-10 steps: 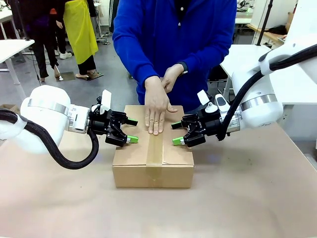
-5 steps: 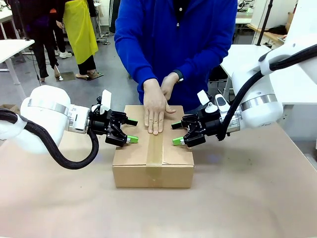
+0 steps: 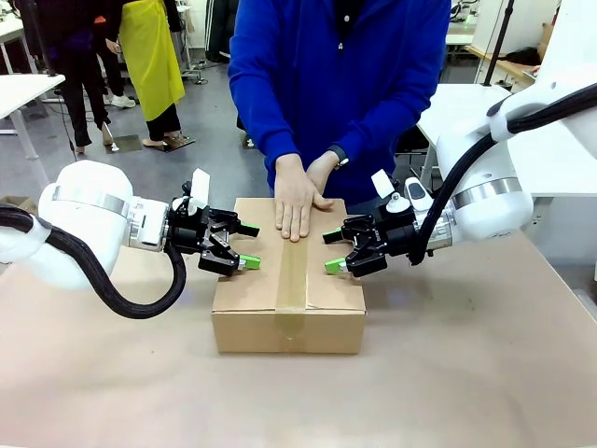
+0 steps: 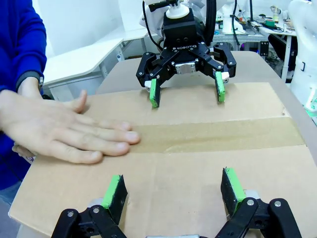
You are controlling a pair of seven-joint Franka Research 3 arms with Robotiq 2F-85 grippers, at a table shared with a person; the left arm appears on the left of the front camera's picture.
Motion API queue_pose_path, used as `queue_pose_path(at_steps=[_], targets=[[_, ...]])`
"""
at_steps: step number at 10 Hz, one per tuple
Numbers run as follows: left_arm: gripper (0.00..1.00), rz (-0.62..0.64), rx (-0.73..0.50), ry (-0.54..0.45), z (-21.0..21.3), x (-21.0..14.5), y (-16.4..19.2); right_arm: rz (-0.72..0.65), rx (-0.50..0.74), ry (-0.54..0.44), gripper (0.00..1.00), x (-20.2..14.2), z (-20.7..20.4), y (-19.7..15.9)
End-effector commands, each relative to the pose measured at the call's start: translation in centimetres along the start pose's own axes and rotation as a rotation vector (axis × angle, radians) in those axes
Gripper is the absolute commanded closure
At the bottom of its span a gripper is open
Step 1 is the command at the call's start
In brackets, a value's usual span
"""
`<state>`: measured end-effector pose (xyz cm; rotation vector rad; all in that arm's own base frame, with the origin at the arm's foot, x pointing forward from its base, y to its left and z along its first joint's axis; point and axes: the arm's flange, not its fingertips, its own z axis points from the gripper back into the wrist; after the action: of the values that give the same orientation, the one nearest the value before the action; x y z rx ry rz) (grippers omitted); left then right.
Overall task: Pack the gift set into the box.
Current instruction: Press and hold the closed box until the human finishes sealing it.
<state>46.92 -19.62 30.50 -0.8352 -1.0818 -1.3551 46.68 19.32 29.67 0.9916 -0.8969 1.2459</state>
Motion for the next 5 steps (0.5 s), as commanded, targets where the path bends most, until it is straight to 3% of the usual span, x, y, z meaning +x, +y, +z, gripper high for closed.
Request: queue_pose_path(at_steps=[1, 5], targets=[[0.00, -0.003, 0.001, 0.007, -0.03, -0.21, -0.09, 0.001, -0.003, 0.007, 0.00, -0.08, -0.12, 0.01], [0.00, -0.003, 0.001, 0.007, -0.03, -0.21, -0.09, 0.001, -0.003, 0.007, 0.00, -0.08, -0.12, 0.01]])
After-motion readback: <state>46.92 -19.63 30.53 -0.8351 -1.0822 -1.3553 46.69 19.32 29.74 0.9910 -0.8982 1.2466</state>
